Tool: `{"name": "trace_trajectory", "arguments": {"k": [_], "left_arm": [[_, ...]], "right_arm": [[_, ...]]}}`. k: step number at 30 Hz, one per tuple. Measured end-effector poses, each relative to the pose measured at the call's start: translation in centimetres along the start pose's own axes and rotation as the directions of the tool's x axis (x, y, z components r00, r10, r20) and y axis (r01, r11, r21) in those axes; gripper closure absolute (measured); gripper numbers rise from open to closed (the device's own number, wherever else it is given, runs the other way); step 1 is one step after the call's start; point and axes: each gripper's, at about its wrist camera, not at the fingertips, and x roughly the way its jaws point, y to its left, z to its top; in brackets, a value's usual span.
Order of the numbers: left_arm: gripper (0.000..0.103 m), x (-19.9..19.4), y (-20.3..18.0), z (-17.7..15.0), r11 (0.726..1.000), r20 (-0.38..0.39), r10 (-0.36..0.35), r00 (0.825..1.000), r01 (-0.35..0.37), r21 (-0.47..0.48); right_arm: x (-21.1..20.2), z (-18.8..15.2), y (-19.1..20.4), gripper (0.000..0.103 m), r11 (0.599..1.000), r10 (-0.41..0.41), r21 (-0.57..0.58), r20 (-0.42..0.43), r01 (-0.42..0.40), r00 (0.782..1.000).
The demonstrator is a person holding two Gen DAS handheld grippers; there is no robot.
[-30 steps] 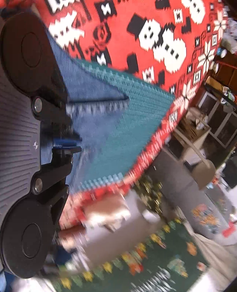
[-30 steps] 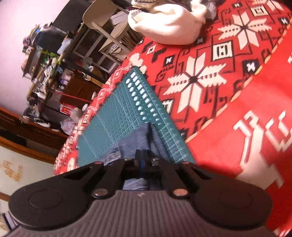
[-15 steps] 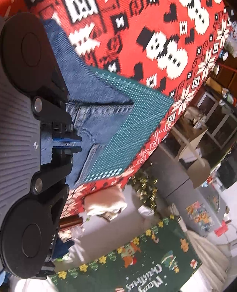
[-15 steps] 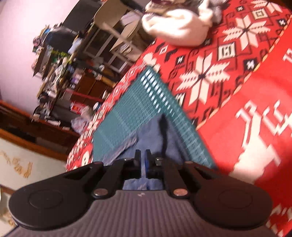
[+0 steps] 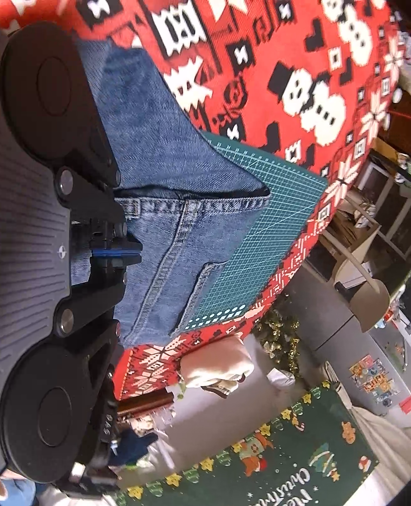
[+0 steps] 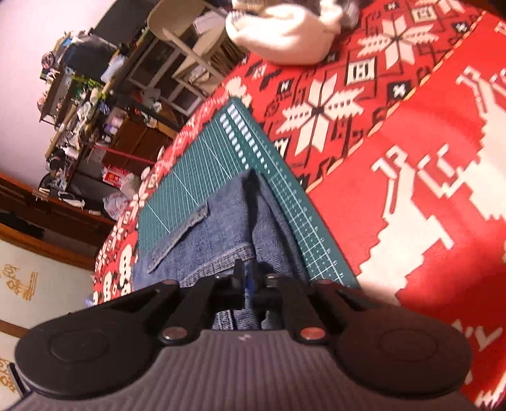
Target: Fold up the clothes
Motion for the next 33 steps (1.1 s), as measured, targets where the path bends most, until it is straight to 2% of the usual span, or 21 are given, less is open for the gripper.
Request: {"name": "trace_trajectory", "arguments": {"k": [3, 6, 8, 10, 11, 14, 16, 17, 20, 22, 24, 27, 30, 33], "left_arm": [[0.101, -1.1, -0.1, -0.3, 1.000, 0.026, -0.015, 1.000, 0.015, -0.003], [0.101, -1.3, -0.4, -0.5, 1.000, 0.024, -0.027, 0.999, 0.027, 0.012], [0.101, -1.1, -0.5, -0.8, 1.000, 0.008, -0.006, 1.000, 0.006, 0.031], [0.101, -0.8, -0.5, -1.1, 0.997, -0.012, 0.055, 0.998, -0.054, 0.059], [0.100, -0.7, -0.5, -1.3, 0.994, -0.019, 0.080, 0.997, -0.078, 0.070], [0.100, -0.9, -0.4, -1.5, 0.992, -0.014, 0.099, 0.995, -0.098, 0.083], [0.101, -1.3, -0.5, -1.6, 0.992, 0.003, 0.093, 0.996, -0.093, 0.086], [0.101, -1.5, -0.5, -1.6, 0.993, 0.013, 0.086, 0.996, -0.087, 0.085], [0.101, -1.8, -0.6, -1.7, 0.995, 0.027, 0.061, 0.998, -0.063, 0.080], [0.101, -1.6, -0.7, -1.7, 0.996, 0.026, 0.042, 0.999, -0.043, 0.072], [0.101, -1.5, -0.8, -1.7, 0.998, 0.024, 0.022, 0.999, -0.024, 0.065], [0.101, -1.2, -0.9, -1.8, 0.998, 0.018, 0.003, 1.000, -0.004, 0.061], [0.101, -0.8, -0.7, -2.0, 0.996, -0.008, 0.057, 0.998, -0.056, 0.074], [0.100, -0.8, 0.0, -2.1, 0.995, -0.025, 0.086, 0.996, -0.085, 0.046]], "right_arm": [[-1.0, -0.4, 0.0, 0.096, 0.999, 0.045, 0.008, 0.023, -0.045, 0.999], [-1.1, -1.0, 0.5, 0.096, 0.997, 0.079, -0.001, -0.002, -0.079, 0.997], [-0.8, -1.5, 0.6, 0.096, 0.999, 0.043, -0.023, -0.029, -0.044, 0.999], [-0.5, -1.9, 0.7, 0.103, 0.999, 0.007, -0.046, -0.054, -0.010, 0.999], [-0.3, -1.8, 0.9, 0.103, 0.999, -0.003, -0.046, -0.057, 0.001, 0.998], [-1.1, -2.1, 0.7, 0.103, 0.998, -0.022, -0.052, -0.050, 0.020, 0.999], [-1.9, -2.4, 1.0, 0.095, 0.995, -0.060, -0.077, -0.023, 0.058, 0.998], [-2.4, -2.5, 0.9, 0.095, 0.996, -0.053, -0.073, -0.012, 0.052, 0.999], [-3.5, -2.7, 1.1, 0.095, 0.998, 0.043, -0.054, 0.009, -0.042, 0.999], [-3.6, -3.1, 1.9, 0.095, 0.991, 0.101, -0.082, -0.003, -0.101, 0.995], [-3.1, -3.6, 2.9, 0.095, 0.985, 0.124, -0.115, -0.035, -0.127, 0.992], [-1.5, -4.7, 3.9, 0.095, 0.981, 0.083, -0.167, -0.081, -0.095, 0.993], [-1.2, -5.1, 4.1, 0.103, 0.981, 0.058, -0.179, -0.092, -0.074, 0.994], [-1.4, -5.2, 3.9, 0.103, 0.983, 0.048, -0.174, -0.090, -0.063, 0.995]]}}
